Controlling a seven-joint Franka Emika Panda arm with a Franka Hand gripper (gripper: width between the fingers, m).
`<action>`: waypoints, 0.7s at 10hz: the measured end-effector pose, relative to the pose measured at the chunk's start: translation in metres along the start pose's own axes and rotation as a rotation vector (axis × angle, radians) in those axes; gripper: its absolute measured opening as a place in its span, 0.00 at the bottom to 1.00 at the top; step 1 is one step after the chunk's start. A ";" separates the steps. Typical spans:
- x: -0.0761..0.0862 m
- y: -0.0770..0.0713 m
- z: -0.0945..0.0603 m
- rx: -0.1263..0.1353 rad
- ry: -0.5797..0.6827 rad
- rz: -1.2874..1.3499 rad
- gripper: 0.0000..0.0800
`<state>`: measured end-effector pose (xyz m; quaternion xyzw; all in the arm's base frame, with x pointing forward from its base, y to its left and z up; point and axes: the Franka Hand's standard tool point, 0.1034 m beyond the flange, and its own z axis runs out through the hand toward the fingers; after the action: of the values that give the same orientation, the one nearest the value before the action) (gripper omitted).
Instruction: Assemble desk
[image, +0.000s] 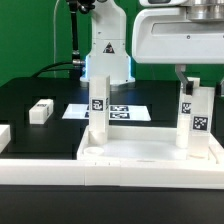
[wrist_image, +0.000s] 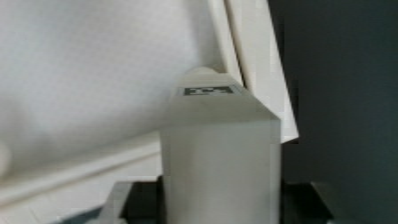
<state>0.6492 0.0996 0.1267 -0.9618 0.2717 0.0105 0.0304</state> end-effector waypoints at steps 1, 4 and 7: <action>0.001 0.000 0.000 -0.001 -0.001 0.148 0.36; 0.004 0.001 0.001 0.047 -0.047 0.702 0.36; 0.007 0.003 0.000 0.056 -0.075 1.070 0.36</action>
Offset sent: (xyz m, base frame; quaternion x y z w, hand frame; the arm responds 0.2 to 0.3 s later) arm 0.0077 0.0146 -0.0035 0.0862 -0.0736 0.4675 0.8767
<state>0.6535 0.0935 0.1260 -0.6868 0.7228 0.0518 0.0560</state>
